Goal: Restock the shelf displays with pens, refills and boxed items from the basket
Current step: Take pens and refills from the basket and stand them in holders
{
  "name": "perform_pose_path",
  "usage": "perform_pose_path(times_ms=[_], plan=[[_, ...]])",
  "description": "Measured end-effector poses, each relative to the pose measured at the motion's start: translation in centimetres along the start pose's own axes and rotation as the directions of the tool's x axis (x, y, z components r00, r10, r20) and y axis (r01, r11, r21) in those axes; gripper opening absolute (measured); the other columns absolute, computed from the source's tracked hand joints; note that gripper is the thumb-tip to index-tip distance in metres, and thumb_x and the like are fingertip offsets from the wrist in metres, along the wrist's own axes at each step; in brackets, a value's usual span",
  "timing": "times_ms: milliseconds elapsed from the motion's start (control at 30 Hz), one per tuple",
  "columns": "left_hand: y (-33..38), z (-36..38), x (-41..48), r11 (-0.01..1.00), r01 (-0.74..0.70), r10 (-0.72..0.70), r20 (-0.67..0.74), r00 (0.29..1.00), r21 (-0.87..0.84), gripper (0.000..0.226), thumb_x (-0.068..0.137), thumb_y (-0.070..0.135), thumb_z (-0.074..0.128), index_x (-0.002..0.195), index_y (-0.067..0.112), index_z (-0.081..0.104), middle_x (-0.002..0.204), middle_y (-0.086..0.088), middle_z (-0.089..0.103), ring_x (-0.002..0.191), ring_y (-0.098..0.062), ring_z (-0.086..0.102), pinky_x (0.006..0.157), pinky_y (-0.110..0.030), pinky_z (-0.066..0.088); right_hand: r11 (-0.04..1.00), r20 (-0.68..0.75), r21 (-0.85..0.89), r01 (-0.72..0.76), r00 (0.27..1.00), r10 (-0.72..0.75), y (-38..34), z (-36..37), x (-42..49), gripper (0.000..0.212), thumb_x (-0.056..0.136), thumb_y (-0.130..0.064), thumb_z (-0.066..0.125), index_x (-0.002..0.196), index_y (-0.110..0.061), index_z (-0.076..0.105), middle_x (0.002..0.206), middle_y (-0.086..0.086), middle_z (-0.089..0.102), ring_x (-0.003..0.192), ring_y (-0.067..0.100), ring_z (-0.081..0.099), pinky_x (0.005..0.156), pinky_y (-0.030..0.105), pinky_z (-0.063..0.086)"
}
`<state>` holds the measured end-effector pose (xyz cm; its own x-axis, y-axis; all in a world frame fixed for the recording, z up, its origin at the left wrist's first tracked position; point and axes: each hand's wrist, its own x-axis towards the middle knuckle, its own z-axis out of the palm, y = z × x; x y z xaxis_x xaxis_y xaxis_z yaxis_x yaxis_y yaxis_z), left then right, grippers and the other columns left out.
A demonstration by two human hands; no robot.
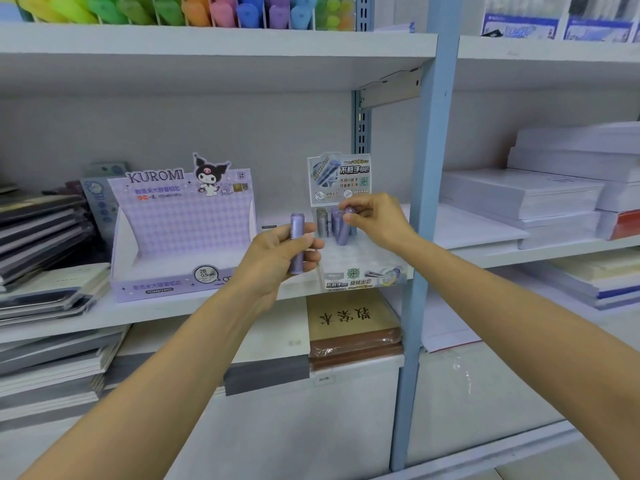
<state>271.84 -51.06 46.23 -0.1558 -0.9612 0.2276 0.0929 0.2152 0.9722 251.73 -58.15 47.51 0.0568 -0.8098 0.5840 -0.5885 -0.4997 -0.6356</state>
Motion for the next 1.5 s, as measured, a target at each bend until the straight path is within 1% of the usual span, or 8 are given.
perform_pose_path(times_ms=[267, 400, 633, 767, 867, 1100, 1300, 1500], plan=[[-0.4, -0.5, -0.1, 0.999, 0.024, -0.022, 0.047, 0.999, -0.030, 0.017, 0.096, 0.013, 0.056, 0.112, 0.014, 0.063, 0.093, -0.002, 0.075, 0.074, -0.013, 0.070, 0.072, -0.029, 0.060, 0.985, 0.098, -0.157, 0.069, 0.994, -0.054, -1.1, 0.6, 1.1, 0.030, 0.086, -0.006, 0.070, 0.116, -0.007, 0.068, 0.094, 0.003, 0.068, 0.079, 0.011, 0.061, 0.076, 0.012, 0.047], [-0.8, -0.7, 0.1, 0.999, 0.039, -0.038, 0.066, 0.997, -0.024, 0.019, 0.095, 0.010, 0.058, 0.113, 0.009, 0.063, 0.098, -0.009, 0.070, 0.075, -0.015, 0.068, 0.069, -0.027, 0.059, 0.980, -0.003, -0.179, 0.081, 0.997, -0.083, -0.5, 1.5, 0.9, 0.019, 0.082, -0.008, 0.074, 0.087, -0.018, 0.059, 0.080, -0.006, 0.060, 0.061, 0.004, 0.053, 0.058, 0.013, 0.040], [-1.1, -0.9, 0.3, 1.000, 0.023, -0.023, 0.034, 0.999, 0.000, 0.017, 0.091, 0.007, 0.062, 0.108, 0.011, 0.066, 0.081, -0.007, 0.063, 0.066, -0.011, 0.063, 0.067, -0.027, 0.059, 0.962, -0.011, -0.272, 0.040, 0.999, -0.044, 0.4, 1.5, 0.7, 0.018, 0.080, -0.016, 0.077, 0.073, -0.021, 0.062, 0.078, -0.003, 0.063, 0.070, 0.010, 0.056, 0.067, 0.030, 0.048], [-1.3, -0.5, 0.4, 0.998, -0.021, 0.021, 0.008, 1.000, 0.052, 0.025, 0.090, 0.006, 0.064, 0.115, 0.007, 0.064, 0.080, -0.005, 0.066, 0.066, -0.010, 0.064, 0.070, -0.028, 0.060, 0.996, -0.071, 0.007, 0.086, 0.994, -0.086, -1.2, 0.3, 0.0, 0.010, 0.091, -0.025, 0.066, 0.088, -0.016, 0.068, 0.081, -0.009, 0.063, 0.068, 0.000, 0.056, 0.068, 0.020, 0.044], [-1.3, 0.0, 0.4, 0.991, -0.067, 0.070, -0.025, 0.997, 0.111, 0.026, 0.087, 0.006, 0.068, 0.113, 0.003, 0.064, 0.078, -0.006, 0.066, 0.064, -0.010, 0.064, 0.068, -0.026, 0.059, 0.958, 0.094, 0.280, 0.061, 0.991, -0.090, -3.3, 0.2, -1.2, 0.020, 0.091, -0.029, 0.066, 0.101, -0.012, 0.065, 0.091, 0.004, 0.068, 0.072, 0.006, 0.064, 0.066, 0.020, 0.051], [-1.0, 1.5, 0.1, 0.957, -0.207, 0.230, -0.098, 0.968, 0.204, 0.033, 0.081, 0.008, 0.076, 0.113, 0.009, 0.067, 0.094, -0.006, 0.071, 0.078, -0.020, 0.068, 0.067, -0.023, 0.057, 0.906, 0.164, 0.424, -0.005, 0.984, -0.071, -4.4, 0.3, -2.4, 0.023, 0.078, -0.010, 0.078, 0.098, -0.005, 0.069, 0.094, 0.014, 0.070, 0.085, 0.022, 0.067, 0.081, 0.027, 0.058], [-2.5, 1.4, -0.7, 0.640, -0.374, 0.442, 0.077, 0.894, 0.672, 0.029, 0.090, 0.026, 0.067, 0.118, 0.019, 0.063, 0.123, 0.003, 0.056, 0.112, -0.011, 0.053, 0.097, -0.026, 0.042, 0.944, -0.115, 0.322, 0.074, 0.993, -0.038, -2.3, -2.4, -1.1, 0.018, 0.083, -0.005, 0.072, 0.099, -0.014, 0.070, 0.097, 0.006, 0.070, 0.094, 0.019, 0.068, 0.088, 0.031, 0.056], [-4.6, 1.2, -1.2, 0.312, -0.498, 0.395, 0.366, 0.843, 0.809, 0.033, 0.097, 0.026, 0.057, 0.129, 0.018, 0.061, 0.133, 0.005, 0.059, 0.137, -0.014, 0.037, 0.109, -0.023, 0.023, 0.987, -0.045, 0.154, 0.035, 0.999, -0.029, -0.3, -1.4, -1.3, 0.019, 0.085, -0.001, 0.070, 0.099, -0.014, 0.069, 0.098, 0.005, 0.068, 0.090, 0.026, 0.069, 0.085, 0.031, 0.057]])
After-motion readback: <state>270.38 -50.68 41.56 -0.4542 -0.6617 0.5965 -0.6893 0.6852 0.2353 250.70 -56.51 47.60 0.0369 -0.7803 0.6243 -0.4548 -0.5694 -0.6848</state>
